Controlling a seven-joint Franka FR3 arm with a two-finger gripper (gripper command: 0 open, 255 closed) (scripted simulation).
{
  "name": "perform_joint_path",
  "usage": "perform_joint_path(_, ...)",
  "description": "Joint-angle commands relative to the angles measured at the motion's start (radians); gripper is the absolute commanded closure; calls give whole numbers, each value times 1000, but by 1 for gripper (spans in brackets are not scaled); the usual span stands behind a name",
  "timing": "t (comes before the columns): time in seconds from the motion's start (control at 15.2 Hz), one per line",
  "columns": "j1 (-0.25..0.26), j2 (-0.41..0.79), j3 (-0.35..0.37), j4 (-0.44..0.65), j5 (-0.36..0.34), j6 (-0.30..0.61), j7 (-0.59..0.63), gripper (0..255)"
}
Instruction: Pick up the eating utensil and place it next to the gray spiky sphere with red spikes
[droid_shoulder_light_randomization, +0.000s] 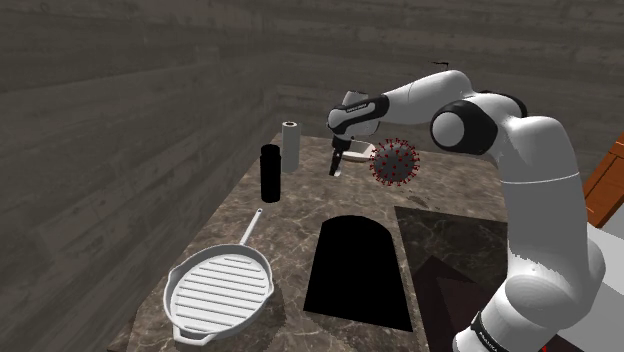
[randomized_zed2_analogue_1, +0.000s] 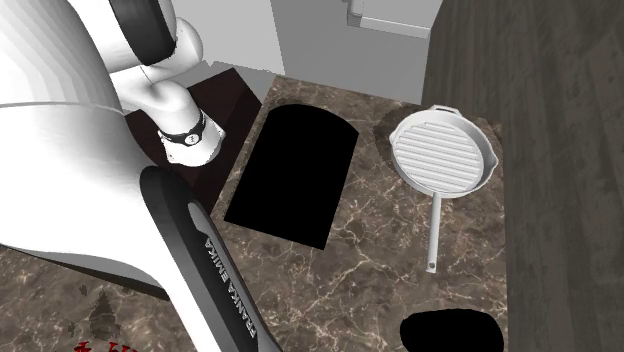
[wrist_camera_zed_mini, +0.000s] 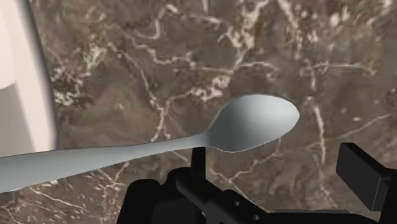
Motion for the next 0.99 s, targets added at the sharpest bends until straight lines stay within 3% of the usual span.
perform_joint_path(0.0,0,0,0,0,0,0,0,0)
perform_joint_path(0.13,0,-1,0,-2,0,1,0,0)
perform_joint_path(0.4,-1,-67,-10,22,-15,-89,9,0)
perform_joint_path(0.92,-1,-67,-10,22,-15,-89,9,0)
